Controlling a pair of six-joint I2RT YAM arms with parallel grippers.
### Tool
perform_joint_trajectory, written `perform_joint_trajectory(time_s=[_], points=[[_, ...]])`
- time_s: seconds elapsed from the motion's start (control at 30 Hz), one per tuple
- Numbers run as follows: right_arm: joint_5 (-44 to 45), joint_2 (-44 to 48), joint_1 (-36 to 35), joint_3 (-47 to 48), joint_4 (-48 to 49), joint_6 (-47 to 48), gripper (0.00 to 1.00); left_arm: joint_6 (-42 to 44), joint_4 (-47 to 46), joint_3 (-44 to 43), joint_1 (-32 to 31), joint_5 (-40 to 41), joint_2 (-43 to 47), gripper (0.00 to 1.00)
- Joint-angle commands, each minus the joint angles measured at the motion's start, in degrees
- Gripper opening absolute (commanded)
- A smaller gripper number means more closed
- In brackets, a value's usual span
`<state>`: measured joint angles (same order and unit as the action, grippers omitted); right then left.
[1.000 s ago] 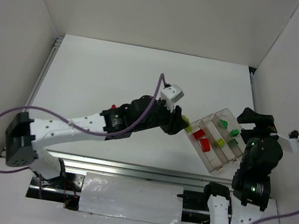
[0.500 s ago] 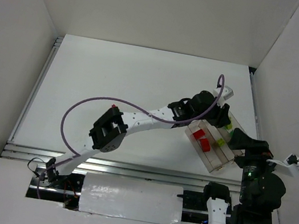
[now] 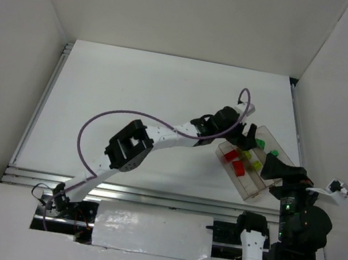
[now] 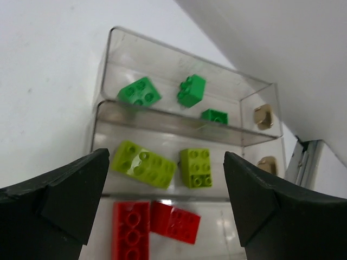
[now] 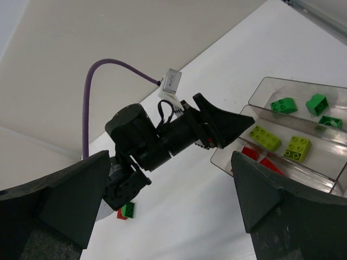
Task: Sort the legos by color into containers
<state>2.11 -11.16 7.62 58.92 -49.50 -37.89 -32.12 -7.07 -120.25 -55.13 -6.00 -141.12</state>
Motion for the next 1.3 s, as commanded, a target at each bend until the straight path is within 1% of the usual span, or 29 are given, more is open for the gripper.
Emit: perform_joint_trajectory(time_s=[0.0,0.03,0.07,0.13,0.17,0.2,0.23,0.27,0.3,0.33,0.37,0.4,0.43,0.47,0.5,0.53,0.6,0.7,0.73,0.8,0.93,1.03,1.13,1.23,1.27], points=[[-1.8,-0.3,-0.2,-0.3,0.7,1.6,1.0,-0.1,-6.7,5.2,0.6,-0.6,8.2,0.99],[-1.8,-0.4,-0.2,-0.5,1.2,1.6,1.0,0.2,-7.1,8.3,0.9,0.5,10.1,0.99],[-1.8,-0.5,-0.2,-0.6,1.3,1.7,1.0,1.0,-6.7,9.7,1.2,1.9,14.6,0.99],[-3.9,-1.1,-0.2,-1.1,2.3,2.2,1.0,1.1,-1.6,13.3,2.0,11.1,19.5,1.0],[-6.4,-2.0,-0.2,-1.9,2.6,3.2,1.0,-0.1,1.9,14.4,2.4,16.1,24.2,0.99],[-8.1,-2.6,-0.2,-2.3,3.2,3.8,1.0,-1.3,10.2,15.6,3.8,25.7,26.6,0.99],[-10.0,-3.2,-0.3,-3.0,3.4,4.6,1.0,-2.7,14.4,19.0,4.7,29.8,28.8,0.99],[-13.2,-4.4,-0.2,-4.5,3.8,5.5,1.0,-5.7,18.1,21.3,5.8,32.9,33.4,1.0],[-14.1,-4.8,-0.2,-5.4,4.7,5.5,1.0,-7.4,24.7,27.2,8.5,37.5,36.0,0.99],[-14.8,-5.0,-0.2,-6.3,5.3,5.5,1.0,-10.2,27.0,30.7,10.1,38.9,41.2,1.0],[-15.8,-4.8,-0.2,-7.9,6.0,5.2,1.0,-10.9,28.2,34.6,12.0,39.3,43.8,0.99],[-16.3,-4.7,-0.3,-8.6,7.4,4.8,1.0,-10.5,28.3,42.5,16.4,36.7,46.5,1.0],[-16.8,-4.4,-0.2,-9.3,7.8,4.6,1.0,-9.6,27.5,46.0,18.8,33.5,50.9,1.0],[-17.9,-4.5,-0.2,-9.3,8.4,4.4,1.0,-8.8,27.0,49.2,21.5,29.9,52.5,1.0],[-18.6,-4.6,-0.2,-9.4,8.7,4.1,1.0,-7.8,27.4,53.7,25.7,25.1,53.8,0.99],[-19.2,-4.9,-0.2,-9.5,8.9,4.1,1.0,-5.8,27.8,55.2,27.1,24.1,55.5,1.0],[-20.5,-5.0,-0.2,-9.8,9.5,3.9,1.0,-2.5,28.2,58.7,29.3,22.7,56.1,0.99],[-22.1,-5.0,-0.2,-10.9,10.4,3.3,1.0,-0.2,27.6,60.8,31.4,19.6,53.9,0.99],[-22.6,-4.9,-0.2,-11.0,10.5,3.3,1.0,0.0,25.2,61.5,31.9,16.1,53.1,1.0],[-23.5,-4.8,-0.2,-11.1,10.5,3.3,1.0,1.0,23.0,62.9,32.7,12.7,51.1,0.99],[-23.2,-4.2,-0.2,-10.6,9.1,4.5,1.0,0.4,22.5,63.2,32.7,13.6,48.4,0.99],[-23.8,-4.0,-0.3,-10.8,9.2,4.5,1.0,-0.3,23.4,63.1,32.7,15.8,46.3,0.99],[-25.4,-4.0,-0.2,-12.1,10.4,3.6,1.0,-0.3,23.7,62.9,32.7,17.2,43.6,0.94],[-26.8,-4.1,-0.2,-13.3,12.0,2.8,1.0,-0.1,23.5,62.3,32.6,17.8,40.6,0.83],[-27.0,-4.2,-0.2,-13.6,12.3,2.6,1.0,-0.1,23.2,62.2,32.6,17.3,40.1,0.68]])
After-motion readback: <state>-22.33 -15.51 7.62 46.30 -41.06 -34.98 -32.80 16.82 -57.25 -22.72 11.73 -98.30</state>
